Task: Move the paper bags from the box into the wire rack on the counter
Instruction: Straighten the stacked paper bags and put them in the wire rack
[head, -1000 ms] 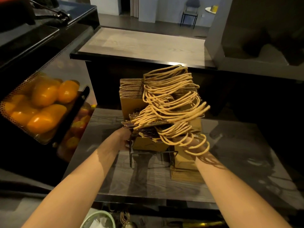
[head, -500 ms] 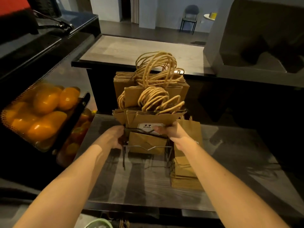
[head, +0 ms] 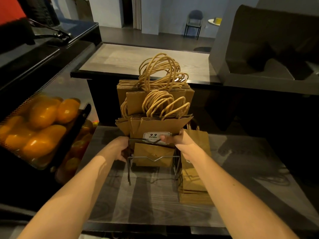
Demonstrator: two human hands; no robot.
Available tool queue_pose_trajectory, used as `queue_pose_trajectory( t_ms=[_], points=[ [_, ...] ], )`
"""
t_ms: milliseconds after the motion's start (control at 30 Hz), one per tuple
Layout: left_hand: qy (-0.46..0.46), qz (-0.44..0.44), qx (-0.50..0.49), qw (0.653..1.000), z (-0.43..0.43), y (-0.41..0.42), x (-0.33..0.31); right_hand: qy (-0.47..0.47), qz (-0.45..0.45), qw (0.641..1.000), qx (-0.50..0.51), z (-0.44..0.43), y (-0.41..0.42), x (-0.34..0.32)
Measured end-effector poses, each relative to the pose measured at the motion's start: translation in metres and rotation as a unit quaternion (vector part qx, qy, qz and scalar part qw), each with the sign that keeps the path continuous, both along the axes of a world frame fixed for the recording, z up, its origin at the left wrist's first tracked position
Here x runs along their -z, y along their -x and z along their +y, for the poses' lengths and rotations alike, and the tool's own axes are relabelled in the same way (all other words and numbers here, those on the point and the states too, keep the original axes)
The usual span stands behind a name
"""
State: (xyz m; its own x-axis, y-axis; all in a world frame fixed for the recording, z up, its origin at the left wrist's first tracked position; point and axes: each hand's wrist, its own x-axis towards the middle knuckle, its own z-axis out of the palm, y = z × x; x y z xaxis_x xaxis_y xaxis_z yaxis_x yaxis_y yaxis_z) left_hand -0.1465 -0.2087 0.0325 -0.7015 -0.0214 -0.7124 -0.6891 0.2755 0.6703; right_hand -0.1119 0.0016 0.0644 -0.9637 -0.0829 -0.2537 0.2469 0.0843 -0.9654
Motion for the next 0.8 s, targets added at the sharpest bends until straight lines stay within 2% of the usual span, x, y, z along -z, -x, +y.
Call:
queue_pose_trajectory(
  t_ms=[233, 500, 567, 700, 800],
  points=[
    [0.046, 0.027, 0.059, 0.997, -0.004, 0.000, 0.000, 0.042, -0.033, 0.998, 0.020, -0.003, -0.001, 0.001],
    [0.100, 0.030, 0.068, 0.992, -0.002, 0.009, 0.001, 0.016, -0.044, 0.998, 0.044, -0.007, 0.003, 0.003],
    [0.081, 0.016, 0.050, 0.995, -0.003, 0.009, 0.002, 0.022, -0.043, 0.998, 0.039, -0.005, 0.004, 0.004],
    [-0.023, -0.037, -0.022, 0.999, -0.016, 0.010, 0.011, 0.031, -0.042, 0.998, 0.039, -0.007, 0.003, 0.005],
    [-0.022, -0.038, -0.030, 0.999, -0.016, 0.011, 0.019, 0.036, -0.044, 0.997, 0.046, -0.008, 0.004, 0.006]
  ],
)
